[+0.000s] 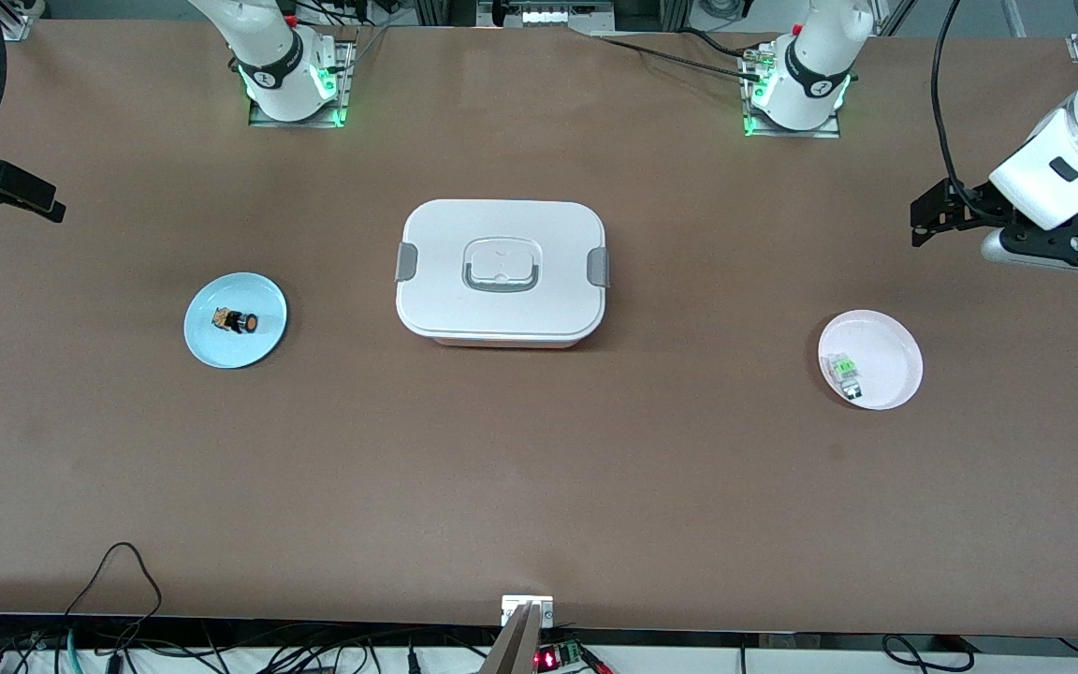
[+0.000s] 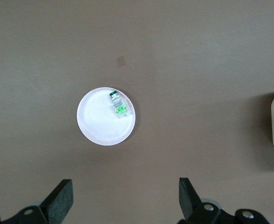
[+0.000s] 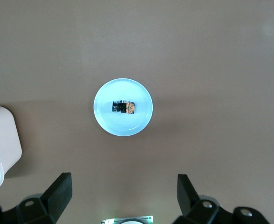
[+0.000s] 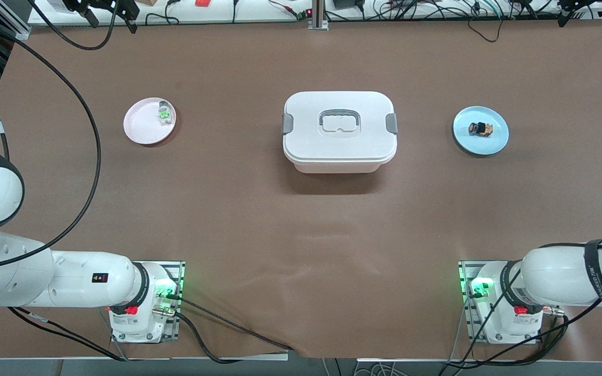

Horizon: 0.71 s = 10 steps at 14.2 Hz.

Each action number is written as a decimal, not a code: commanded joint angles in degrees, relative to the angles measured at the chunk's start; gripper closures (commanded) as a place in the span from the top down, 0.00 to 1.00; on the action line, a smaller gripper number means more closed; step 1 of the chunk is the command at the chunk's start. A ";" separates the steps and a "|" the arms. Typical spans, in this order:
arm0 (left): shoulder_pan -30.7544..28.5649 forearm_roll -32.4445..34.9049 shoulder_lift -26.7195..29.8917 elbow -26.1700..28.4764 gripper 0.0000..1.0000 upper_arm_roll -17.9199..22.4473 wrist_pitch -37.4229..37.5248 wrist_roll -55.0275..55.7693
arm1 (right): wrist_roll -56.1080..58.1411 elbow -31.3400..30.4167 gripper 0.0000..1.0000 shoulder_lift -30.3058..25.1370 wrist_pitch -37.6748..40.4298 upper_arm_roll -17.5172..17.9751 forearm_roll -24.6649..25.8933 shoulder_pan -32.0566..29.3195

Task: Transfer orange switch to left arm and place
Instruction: 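Move the right gripper down over the switch in the blue dish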

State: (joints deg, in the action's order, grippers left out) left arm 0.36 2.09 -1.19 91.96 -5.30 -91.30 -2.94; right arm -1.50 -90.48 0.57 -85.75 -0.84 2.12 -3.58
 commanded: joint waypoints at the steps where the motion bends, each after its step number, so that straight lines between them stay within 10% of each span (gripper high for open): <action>1: -0.09 -0.78 -0.65 -1.70 1.00 0.11 1.12 -0.32 | 0.45 -0.75 1.00 -1.10 0.41 0.23 -0.63 -0.02; 10: -0.36 -0.78 -0.65 -1.70 1.00 0.20 1.38 -0.32 | 0.54 -0.48 1.00 -0.31 0.41 0.14 -0.72 -0.02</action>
State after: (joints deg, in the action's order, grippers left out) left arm 0.12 2.09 -1.19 91.96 -5.25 -91.29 -2.94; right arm -1.50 -90.50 0.40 -85.75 -0.78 2.12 -3.54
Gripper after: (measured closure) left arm 0.000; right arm 0.000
